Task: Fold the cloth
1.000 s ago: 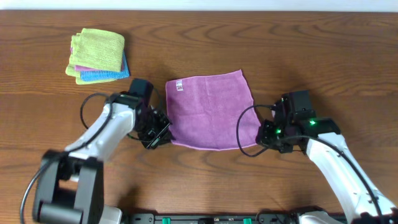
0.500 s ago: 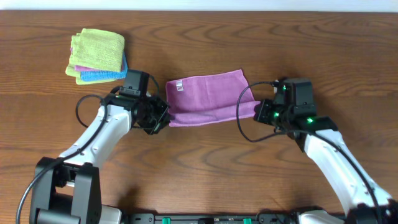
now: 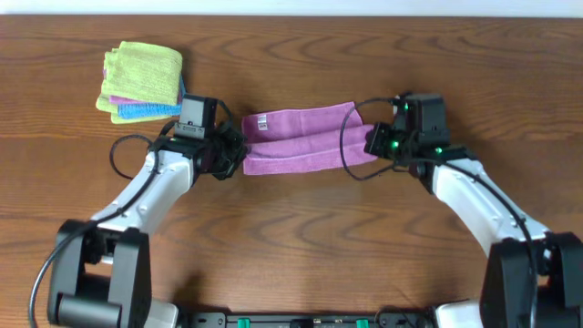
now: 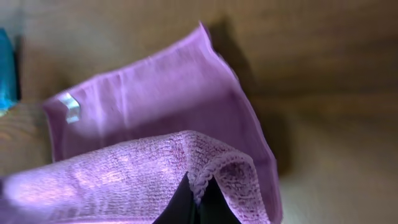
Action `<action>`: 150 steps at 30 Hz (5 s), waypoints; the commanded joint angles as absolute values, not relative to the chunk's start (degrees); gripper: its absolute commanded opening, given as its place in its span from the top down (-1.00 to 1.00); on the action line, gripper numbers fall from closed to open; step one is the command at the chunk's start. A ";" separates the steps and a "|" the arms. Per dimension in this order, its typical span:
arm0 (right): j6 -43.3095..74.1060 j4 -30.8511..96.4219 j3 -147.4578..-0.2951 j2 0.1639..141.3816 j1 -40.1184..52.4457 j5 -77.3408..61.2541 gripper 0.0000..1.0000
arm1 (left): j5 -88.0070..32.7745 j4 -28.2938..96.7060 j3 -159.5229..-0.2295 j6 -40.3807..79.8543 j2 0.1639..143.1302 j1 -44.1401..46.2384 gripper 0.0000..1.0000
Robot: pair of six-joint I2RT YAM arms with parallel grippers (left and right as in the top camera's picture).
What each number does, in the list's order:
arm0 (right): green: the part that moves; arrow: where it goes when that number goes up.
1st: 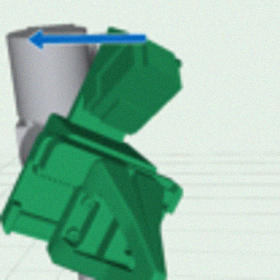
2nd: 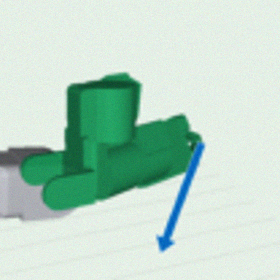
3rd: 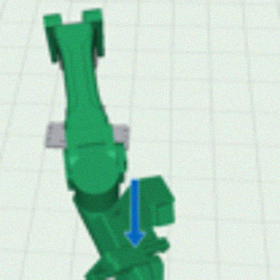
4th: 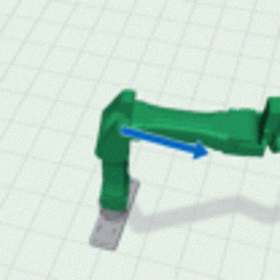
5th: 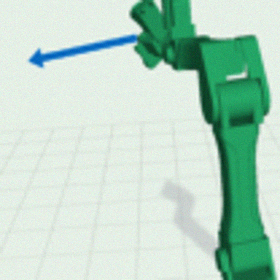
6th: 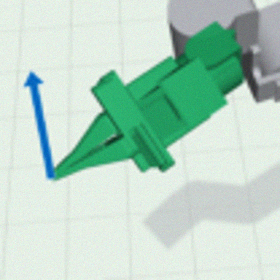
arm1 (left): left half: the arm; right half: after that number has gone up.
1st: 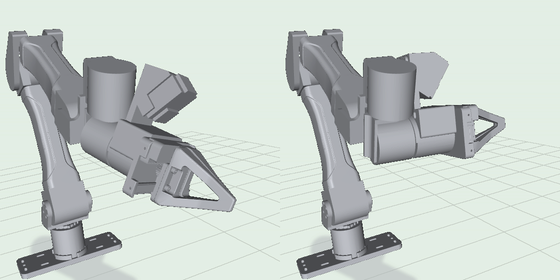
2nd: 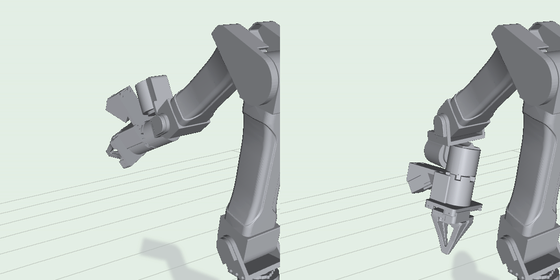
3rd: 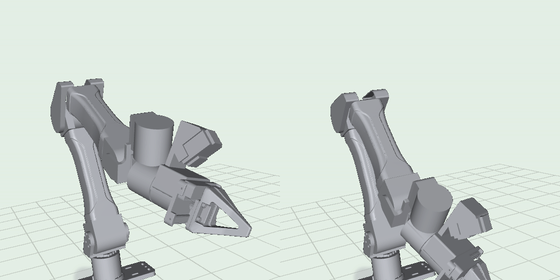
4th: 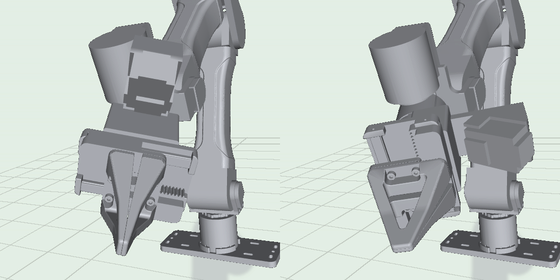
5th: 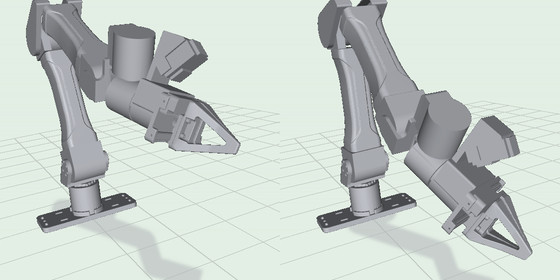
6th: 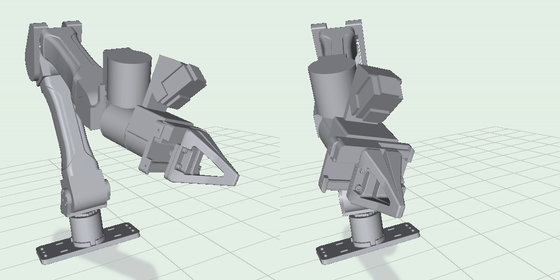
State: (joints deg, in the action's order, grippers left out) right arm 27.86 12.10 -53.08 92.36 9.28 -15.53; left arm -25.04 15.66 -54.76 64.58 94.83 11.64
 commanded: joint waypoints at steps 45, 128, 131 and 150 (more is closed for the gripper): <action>27.09 6.59 -66.02 109.82 12.51 -5.93 0.98 | -19.40 0.91 -66.65 63.61 112.84 8.64 0.88; 46.26 16.51 -65.43 114.76 10.57 -16.47 -0.22 | -20.34 5.76 -67.02 59.16 115.77 15.33 0.89; 46.22 14.26 -65.43 114.76 10.57 -16.29 0.56 | -20.34 5.78 -67.02 59.16 115.77 15.22 0.88; 44.07 3.66 -65.63 105.67 16.40 -21.69 0.97 | -20.34 7.70 -67.02 57.78 115.77 13.41 0.88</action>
State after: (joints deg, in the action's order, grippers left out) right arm 44.97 4.27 -65.78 107.31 14.20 -19.70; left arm -21.67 7.07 -66.32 58.46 114.87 13.91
